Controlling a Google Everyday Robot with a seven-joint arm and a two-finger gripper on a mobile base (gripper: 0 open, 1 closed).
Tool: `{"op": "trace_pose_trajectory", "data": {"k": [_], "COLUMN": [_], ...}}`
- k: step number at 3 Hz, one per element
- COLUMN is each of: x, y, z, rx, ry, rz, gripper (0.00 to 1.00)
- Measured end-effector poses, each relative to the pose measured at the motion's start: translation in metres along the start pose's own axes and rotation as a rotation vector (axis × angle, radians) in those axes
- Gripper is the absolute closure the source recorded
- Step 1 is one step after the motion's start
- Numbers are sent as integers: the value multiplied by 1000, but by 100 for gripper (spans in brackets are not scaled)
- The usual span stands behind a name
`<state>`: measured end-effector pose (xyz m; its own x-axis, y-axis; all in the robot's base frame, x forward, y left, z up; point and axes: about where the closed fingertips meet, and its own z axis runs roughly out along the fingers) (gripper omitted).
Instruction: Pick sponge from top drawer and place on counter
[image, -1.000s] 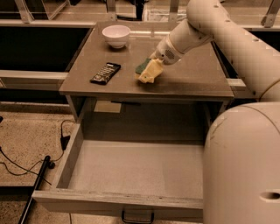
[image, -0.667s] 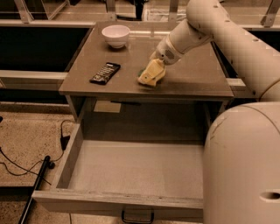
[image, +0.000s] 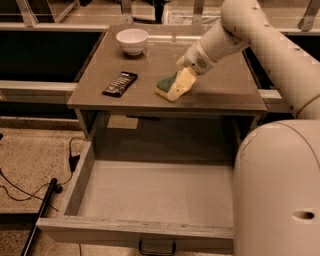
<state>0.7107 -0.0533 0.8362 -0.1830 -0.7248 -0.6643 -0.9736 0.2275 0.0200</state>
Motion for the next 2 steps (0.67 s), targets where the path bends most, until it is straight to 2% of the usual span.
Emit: {"op": "trace_pose_trajectory", "data": {"k": [1,2], "x": [24,28], "y": [9,8], "z": [-35,-34], "rx": [-1,0], "ry": [-28,-28], "rz": [-115,-152], "gripper": [0,0]}}
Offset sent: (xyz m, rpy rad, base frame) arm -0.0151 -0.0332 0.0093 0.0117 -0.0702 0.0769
